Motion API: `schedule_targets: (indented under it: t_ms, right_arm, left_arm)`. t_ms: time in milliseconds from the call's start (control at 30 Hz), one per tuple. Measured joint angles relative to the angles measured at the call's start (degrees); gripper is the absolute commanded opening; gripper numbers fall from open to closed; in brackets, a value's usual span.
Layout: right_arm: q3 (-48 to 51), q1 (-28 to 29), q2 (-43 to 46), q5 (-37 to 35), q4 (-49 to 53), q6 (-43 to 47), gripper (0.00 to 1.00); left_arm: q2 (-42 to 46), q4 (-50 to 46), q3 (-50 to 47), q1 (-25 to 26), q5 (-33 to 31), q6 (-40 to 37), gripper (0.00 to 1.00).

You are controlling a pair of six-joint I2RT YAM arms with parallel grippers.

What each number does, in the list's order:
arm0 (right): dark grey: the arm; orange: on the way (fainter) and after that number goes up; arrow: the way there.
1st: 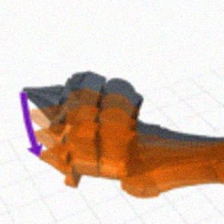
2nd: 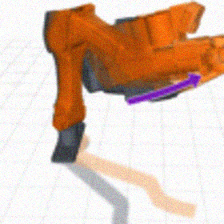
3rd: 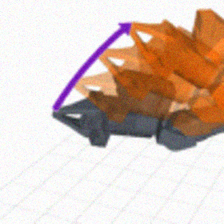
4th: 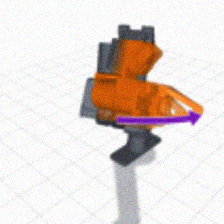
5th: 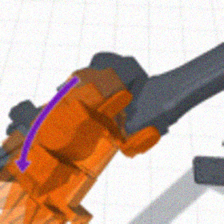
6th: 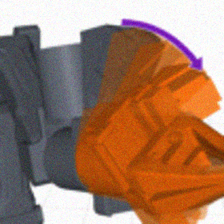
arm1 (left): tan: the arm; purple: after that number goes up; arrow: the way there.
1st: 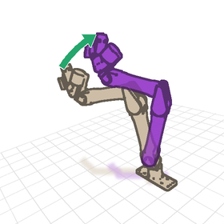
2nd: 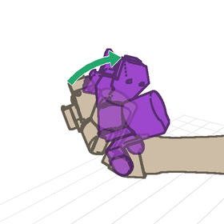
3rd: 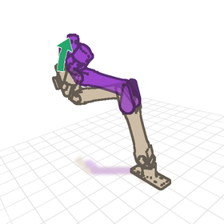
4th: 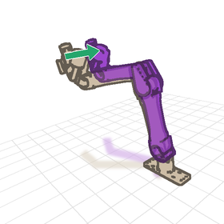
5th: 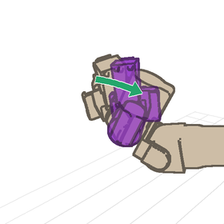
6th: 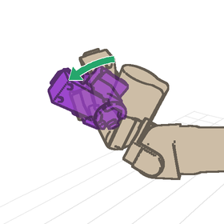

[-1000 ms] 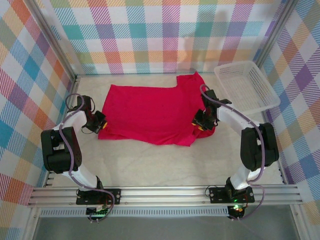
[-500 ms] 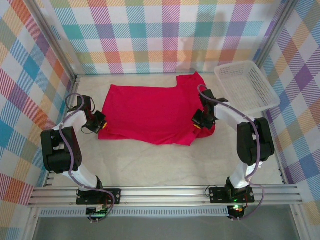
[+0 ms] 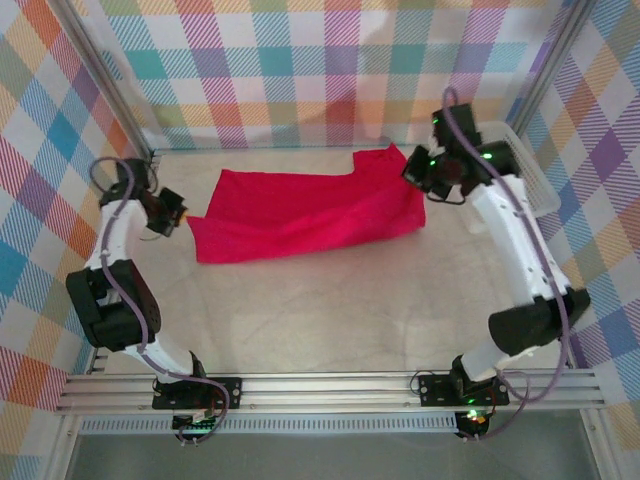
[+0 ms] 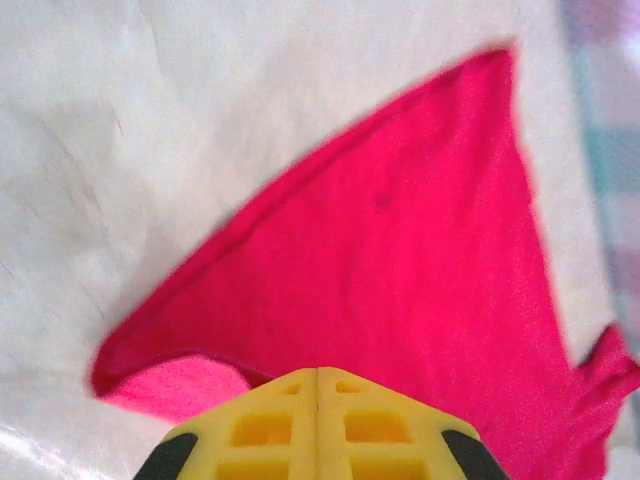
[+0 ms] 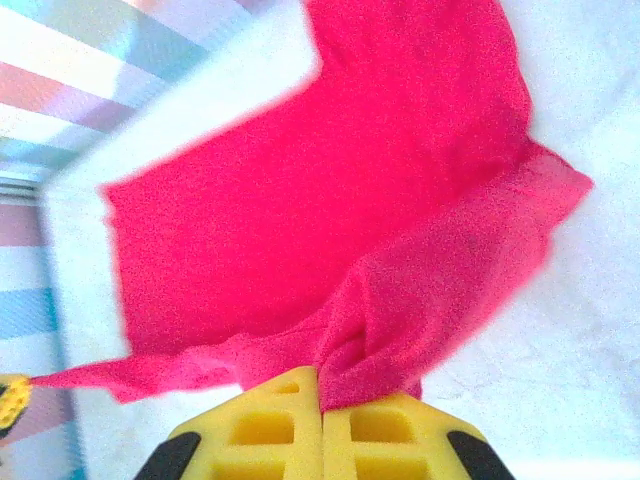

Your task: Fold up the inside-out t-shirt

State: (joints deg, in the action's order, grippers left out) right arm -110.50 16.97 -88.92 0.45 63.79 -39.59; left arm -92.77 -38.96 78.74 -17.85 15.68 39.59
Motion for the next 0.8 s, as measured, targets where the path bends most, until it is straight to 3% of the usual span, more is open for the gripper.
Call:
schedule_targets:
  t_ms: [167, 533, 800]
  right_arm:
    - [-7.34, -0.85, 6.51, 1.25, 5.53, 1.16, 0.0]
    - [1.31, -0.9, 5.81, 2.62, 5.9, 1.53, 0.0]
    - [-10.21, -0.9, 6.99, 4.57, 0.33, 1.53, 0.0]
  left_arm:
    - [5.03, -1.6, 4.02, -3.63, 1.36, 0.37, 0.0]
    - [11.52, -3.19, 4.81, -2.89, 5.97, 3.76, 0.0]
    - [11.76, -4.46, 20.92, -2.05, 10.32, 7.1, 0.0]
